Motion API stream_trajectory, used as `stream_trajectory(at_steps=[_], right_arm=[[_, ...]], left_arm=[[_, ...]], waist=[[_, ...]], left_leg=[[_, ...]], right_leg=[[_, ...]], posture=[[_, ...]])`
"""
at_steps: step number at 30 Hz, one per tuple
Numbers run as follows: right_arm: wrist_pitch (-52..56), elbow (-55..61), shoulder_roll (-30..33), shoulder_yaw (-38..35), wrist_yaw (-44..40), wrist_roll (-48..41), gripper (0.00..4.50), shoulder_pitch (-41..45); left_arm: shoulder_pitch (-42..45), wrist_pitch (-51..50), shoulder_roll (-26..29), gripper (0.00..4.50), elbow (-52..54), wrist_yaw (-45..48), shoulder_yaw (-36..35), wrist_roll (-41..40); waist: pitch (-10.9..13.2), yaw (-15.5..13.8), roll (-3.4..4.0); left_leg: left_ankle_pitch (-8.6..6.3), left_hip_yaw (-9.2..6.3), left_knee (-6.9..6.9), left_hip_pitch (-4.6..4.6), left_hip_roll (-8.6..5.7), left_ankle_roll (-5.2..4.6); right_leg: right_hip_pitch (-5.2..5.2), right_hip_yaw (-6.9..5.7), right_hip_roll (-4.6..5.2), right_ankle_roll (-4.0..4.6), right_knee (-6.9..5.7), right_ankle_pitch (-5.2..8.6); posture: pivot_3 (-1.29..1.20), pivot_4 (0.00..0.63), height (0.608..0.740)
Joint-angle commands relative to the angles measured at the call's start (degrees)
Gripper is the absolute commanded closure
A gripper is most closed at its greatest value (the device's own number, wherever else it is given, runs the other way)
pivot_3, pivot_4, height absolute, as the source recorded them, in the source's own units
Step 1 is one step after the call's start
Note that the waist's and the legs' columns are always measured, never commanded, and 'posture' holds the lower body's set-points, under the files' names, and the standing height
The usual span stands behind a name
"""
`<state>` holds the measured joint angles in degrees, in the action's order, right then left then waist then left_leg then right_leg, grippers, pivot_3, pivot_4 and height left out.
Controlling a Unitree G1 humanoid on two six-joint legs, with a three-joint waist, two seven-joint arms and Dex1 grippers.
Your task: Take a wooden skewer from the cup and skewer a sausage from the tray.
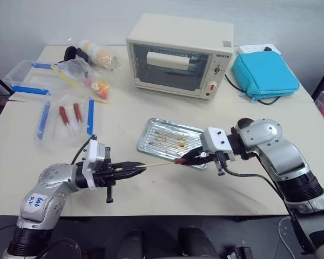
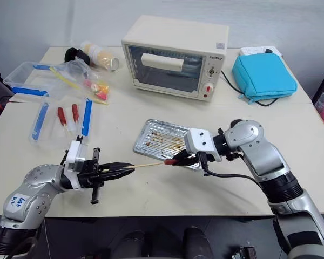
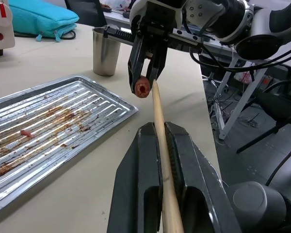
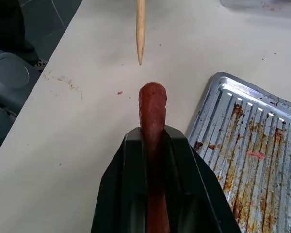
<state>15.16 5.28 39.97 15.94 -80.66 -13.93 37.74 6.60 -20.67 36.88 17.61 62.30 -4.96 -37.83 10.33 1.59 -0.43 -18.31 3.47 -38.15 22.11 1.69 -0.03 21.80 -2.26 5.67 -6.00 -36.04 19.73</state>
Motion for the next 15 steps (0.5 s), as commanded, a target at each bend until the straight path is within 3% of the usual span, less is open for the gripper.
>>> stream_trajectory(at_steps=[1,15], right_arm=[[0.04,1.65,0.31,-0.63,-0.17,-0.70,4.19,0.70],[0.26,1.60,0.77,-0.99,-0.48,-0.97,4.19,0.46]], left_arm=[[0.65,0.39,0.11,4.50,0.97,0.11,0.12,0.24],[-0.09,0.88,0.45,4.50,-0.06,0.28,-0.21,0.97]], waist=[[0.00,0.00,0.00],[0.00,0.00,0.00]], left_leg=[[0.00,0.00,0.00,0.00,0.00,0.00],[0.00,0.00,-0.01,0.00,0.00,0.00]], right_leg=[[0.00,0.00,0.00,0.00,0.00,0.00],[-0.01,-0.04,-0.01,0.00,-0.02,0.00]], posture=[[0.00,0.150,0.740],[0.00,0.150,0.740]])
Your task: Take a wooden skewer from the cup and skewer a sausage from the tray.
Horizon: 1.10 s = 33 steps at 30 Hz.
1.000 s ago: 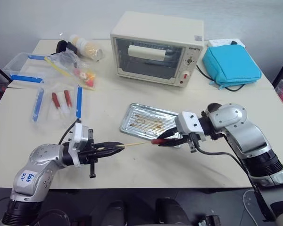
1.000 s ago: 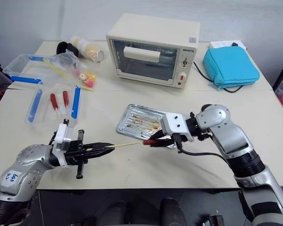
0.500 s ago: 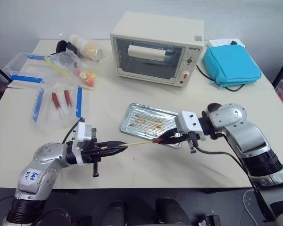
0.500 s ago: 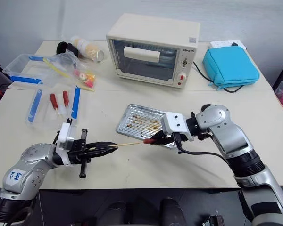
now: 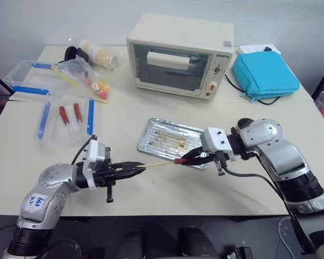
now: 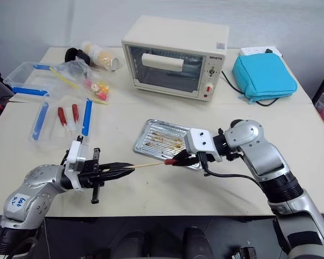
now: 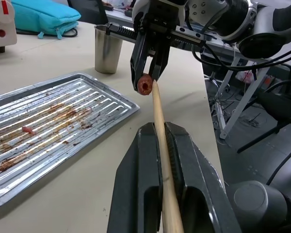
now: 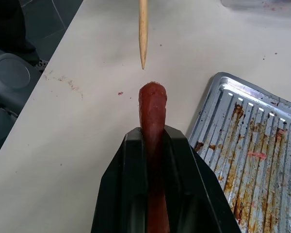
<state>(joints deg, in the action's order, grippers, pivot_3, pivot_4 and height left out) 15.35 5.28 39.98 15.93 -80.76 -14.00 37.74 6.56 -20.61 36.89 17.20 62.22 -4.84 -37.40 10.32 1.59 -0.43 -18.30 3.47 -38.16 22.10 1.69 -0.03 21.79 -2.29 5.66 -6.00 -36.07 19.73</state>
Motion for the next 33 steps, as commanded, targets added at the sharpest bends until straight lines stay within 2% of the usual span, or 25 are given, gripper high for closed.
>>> stream_trajectory(at_steps=[1,33], right_arm=[[0.07,1.66,0.79,-0.99,-0.44,-0.92,4.19,0.44],[1.89,4.27,0.12,0.12,-0.38,-0.95,4.19,0.05]], left_arm=[[-0.09,0.86,0.40,4.50,0.32,0.36,-0.33,0.61],[1.21,2.60,-2.63,4.50,-1.88,0.95,1.88,2.25]], waist=[[0.00,0.00,0.00],[0.00,-0.02,0.00]], left_leg=[[0.00,0.00,0.00,0.00,0.00,0.00],[0.00,-0.02,-0.04,0.00,0.00,-0.01]], right_leg=[[0.00,0.00,0.00,0.00,0.00,0.00],[-0.05,-0.35,-0.01,-0.01,-0.02,0.00]], posture=[[0.00,0.150,0.740],[0.00,0.150,0.740]])
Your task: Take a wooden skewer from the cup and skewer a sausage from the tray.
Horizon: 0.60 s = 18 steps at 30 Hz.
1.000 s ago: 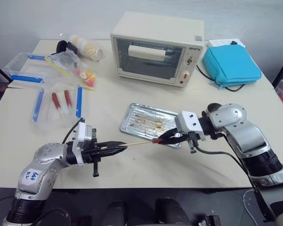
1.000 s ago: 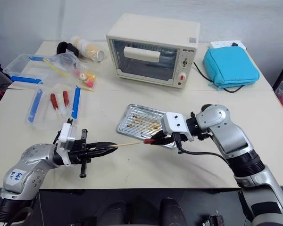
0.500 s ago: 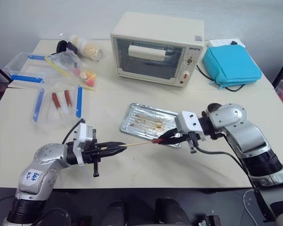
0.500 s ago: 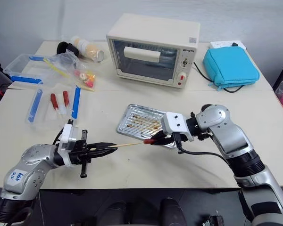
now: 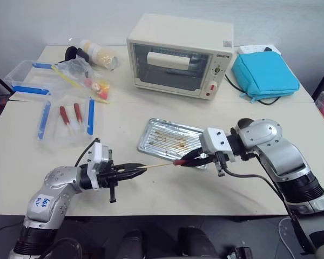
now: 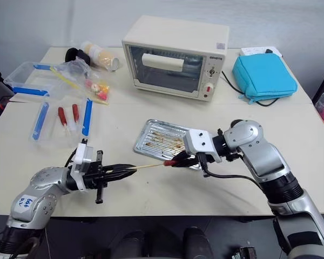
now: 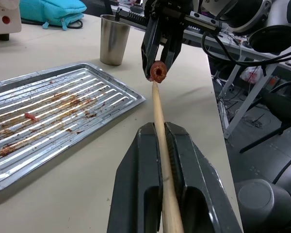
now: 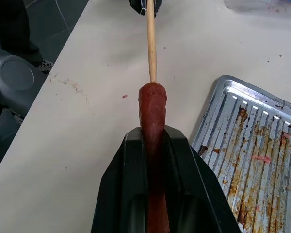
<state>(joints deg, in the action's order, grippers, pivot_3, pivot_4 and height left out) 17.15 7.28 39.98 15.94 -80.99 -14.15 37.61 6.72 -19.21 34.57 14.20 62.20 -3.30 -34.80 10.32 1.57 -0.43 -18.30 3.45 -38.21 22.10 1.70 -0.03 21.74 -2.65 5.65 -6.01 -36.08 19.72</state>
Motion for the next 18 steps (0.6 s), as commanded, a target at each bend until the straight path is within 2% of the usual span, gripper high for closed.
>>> stream_trajectory(at_steps=[1,10,18], right_arm=[[0.02,2.10,0.24,0.03,-0.17,-0.70,4.19,0.11],[-2.24,-1.20,2.16,-0.91,-1.25,0.49,4.19,-0.03],[-2.71,-2.12,1.26,0.09,-0.90,1.23,4.19,0.62]], left_arm=[[1.06,1.19,-0.23,4.50,1.11,1.05,0.26,-0.33],[0.38,0.70,1.86,4.50,0.67,2.65,-2.18,-1.16],[0.43,0.22,1.06,4.50,1.52,2.24,-1.35,-1.17]], waist=[[0.00,-0.01,0.00],[0.00,0.00,0.00],[0.00,0.00,0.00]], left_leg=[[0.00,0.00,0.00,0.00,0.00,0.00],[0.00,-0.02,-0.03,0.00,-0.01,0.00],[0.00,-0.02,-0.04,-0.01,0.00,0.00]], right_leg=[[0.00,0.00,0.00,0.00,0.00,0.00],[-0.03,-0.02,0.00,0.00,0.00,0.00],[-0.04,-0.02,0.00,0.00,0.00,0.00]], posture=[[0.00,0.150,0.740],[0.00,0.150,0.740],[0.00,0.150,0.740]])
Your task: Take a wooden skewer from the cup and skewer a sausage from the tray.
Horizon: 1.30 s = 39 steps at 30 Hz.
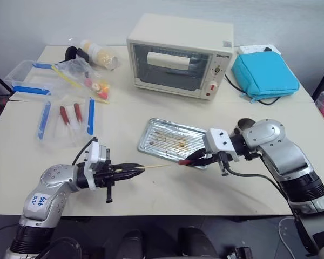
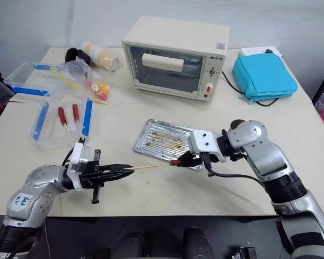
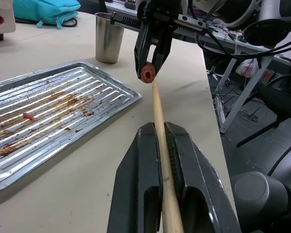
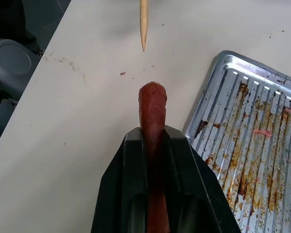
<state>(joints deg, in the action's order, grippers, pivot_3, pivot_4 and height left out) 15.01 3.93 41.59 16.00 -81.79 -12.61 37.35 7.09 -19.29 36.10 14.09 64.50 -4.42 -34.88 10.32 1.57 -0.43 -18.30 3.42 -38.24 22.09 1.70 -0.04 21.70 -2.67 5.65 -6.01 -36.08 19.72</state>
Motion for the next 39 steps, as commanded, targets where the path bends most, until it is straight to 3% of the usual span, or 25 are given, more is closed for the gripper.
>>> stream_trajectory(at_steps=[1,39], right_arm=[[-0.39,1.56,-0.45,0.07,-0.07,-0.41,4.19,0.87],[-0.23,2.22,-0.07,0.01,-0.36,-0.94,4.19,1.43]], left_arm=[[0.03,0.37,-0.60,4.50,1.63,-0.12,-0.14,-1.01],[0.75,1.83,-1.50,4.50,-0.74,-0.25,1.01,0.66]], waist=[[0.00,-0.01,0.00],[0.00,-0.02,0.00]], left_leg=[[0.00,0.00,0.00,0.00,0.00,0.00],[0.00,0.00,-0.05,0.00,0.00,-0.01]], right_leg=[[0.00,0.00,0.00,0.00,0.00,0.00],[-0.01,-0.06,0.00,-0.01,-0.01,0.00]], posture=[[0.00,0.150,0.740],[0.00,0.150,0.740]])
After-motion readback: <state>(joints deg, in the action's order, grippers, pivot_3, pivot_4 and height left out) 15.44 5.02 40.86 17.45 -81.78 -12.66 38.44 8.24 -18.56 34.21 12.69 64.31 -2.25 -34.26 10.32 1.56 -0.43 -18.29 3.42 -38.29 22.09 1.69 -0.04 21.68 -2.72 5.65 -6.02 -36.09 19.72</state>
